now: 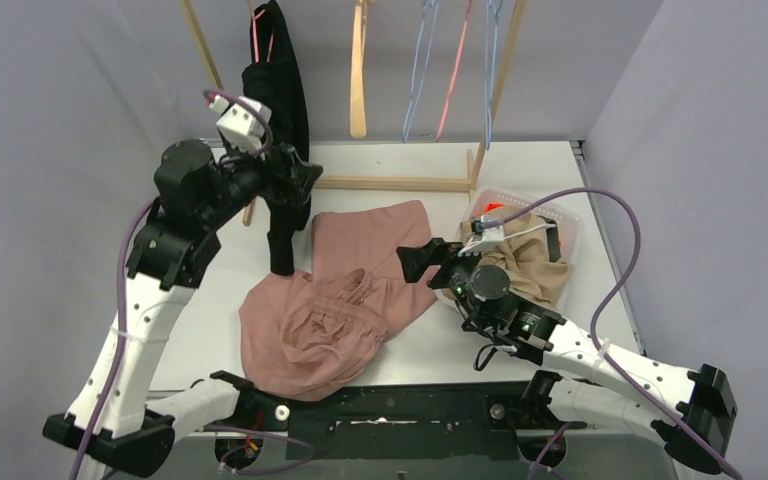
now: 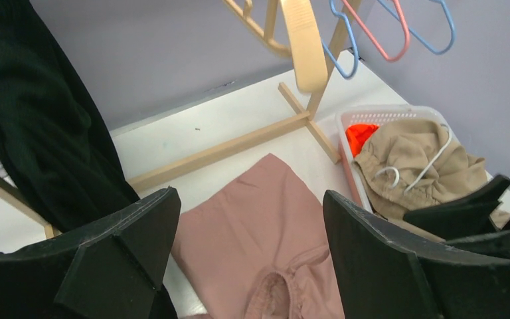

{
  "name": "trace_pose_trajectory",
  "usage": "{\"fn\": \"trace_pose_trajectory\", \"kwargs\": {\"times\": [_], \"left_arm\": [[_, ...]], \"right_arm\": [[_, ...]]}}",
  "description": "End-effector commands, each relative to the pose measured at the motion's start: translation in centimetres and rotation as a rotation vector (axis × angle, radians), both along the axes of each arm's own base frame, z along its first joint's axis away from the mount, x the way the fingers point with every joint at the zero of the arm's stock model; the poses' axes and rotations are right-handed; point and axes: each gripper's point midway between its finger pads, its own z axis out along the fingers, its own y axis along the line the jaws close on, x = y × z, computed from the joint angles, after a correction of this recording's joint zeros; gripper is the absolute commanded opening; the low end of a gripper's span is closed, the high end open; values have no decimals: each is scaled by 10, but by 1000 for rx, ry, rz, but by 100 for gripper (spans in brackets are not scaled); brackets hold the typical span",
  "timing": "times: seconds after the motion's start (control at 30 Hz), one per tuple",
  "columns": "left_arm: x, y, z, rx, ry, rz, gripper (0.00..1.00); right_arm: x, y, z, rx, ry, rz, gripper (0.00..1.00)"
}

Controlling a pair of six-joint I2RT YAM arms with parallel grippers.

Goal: Remove the shorts from the hanger
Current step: Place the hanger on the clothes rod, then pick up the shorts at the center of the board.

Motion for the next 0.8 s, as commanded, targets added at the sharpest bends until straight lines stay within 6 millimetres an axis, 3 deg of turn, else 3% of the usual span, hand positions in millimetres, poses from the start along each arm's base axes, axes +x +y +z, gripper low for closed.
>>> {"fn": "trace_pose_trajectory", "kwargs": {"times": [0.0,0.17,0.4,0.57,0.77], "left_arm": [[-26,16,12,-73,-118,40,79],[-46,33,-24,-90,-92,96,80],[-71,46,-74,-135,-35,131,80],[-81,60,-130,-172,48,212,80],[-81,78,-154,-137,53,304,80]], "right_arm": [[-4,32,-2,-177,-131,172,91],[-14,83,-43,-411,-193,356,92],[-11,134,-63,-432,-168,430,94],[-36,169,-97,-378,103,569,94],[-51,172,-158,-432,393,507,93]]}}
